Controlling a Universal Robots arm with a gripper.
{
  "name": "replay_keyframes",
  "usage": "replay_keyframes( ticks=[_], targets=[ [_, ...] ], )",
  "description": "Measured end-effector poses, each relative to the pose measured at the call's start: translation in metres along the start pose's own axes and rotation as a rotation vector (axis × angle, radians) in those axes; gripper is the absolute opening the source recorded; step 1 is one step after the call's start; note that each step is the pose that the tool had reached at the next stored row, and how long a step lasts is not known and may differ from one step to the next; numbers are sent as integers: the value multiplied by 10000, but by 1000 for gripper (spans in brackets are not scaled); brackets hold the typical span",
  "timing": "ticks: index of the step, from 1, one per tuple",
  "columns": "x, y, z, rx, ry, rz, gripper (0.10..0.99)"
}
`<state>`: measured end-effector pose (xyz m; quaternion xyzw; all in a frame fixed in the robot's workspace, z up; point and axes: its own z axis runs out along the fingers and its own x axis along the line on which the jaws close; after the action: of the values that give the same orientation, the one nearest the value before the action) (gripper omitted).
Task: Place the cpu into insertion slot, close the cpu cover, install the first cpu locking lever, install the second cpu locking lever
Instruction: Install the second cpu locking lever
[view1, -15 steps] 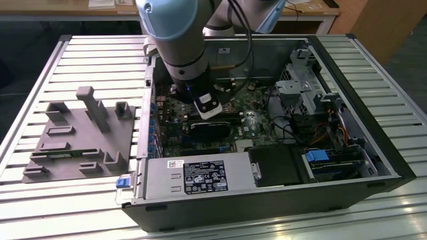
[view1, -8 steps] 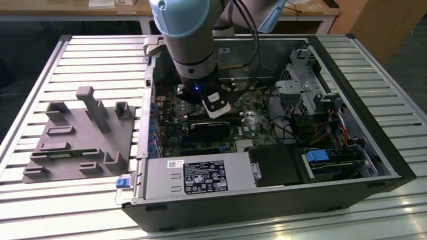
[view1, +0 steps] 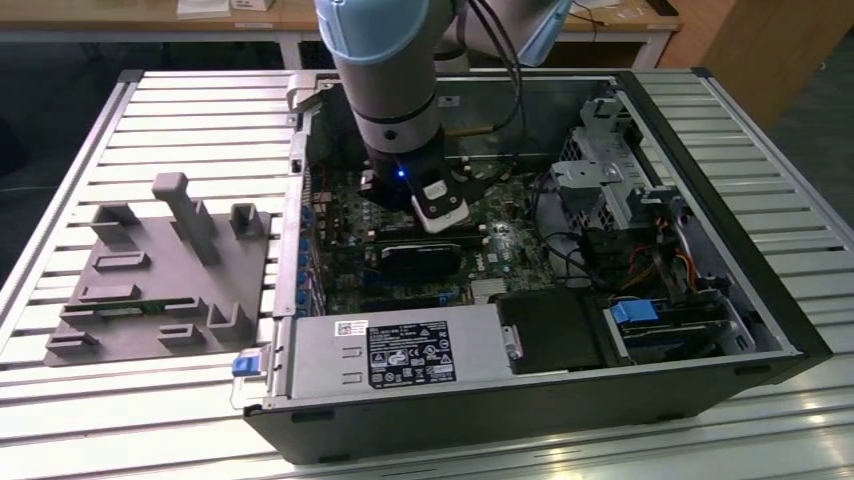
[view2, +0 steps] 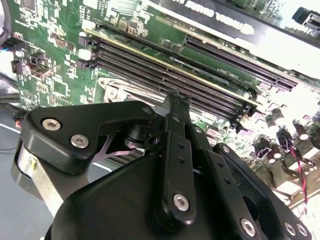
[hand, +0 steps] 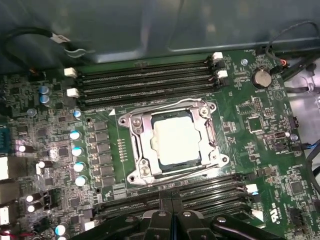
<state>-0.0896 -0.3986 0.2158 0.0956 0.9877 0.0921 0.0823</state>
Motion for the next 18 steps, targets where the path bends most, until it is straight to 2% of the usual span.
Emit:
replay_keyframes(
  ticks=[5, 10, 18],
  targets=[
    [-28, 72, 19, 178, 38, -17, 102],
    [-45, 175, 42, 330, 99, -29, 102],
    [-135, 324, 87, 421, 331, 1, 102]
  ],
)
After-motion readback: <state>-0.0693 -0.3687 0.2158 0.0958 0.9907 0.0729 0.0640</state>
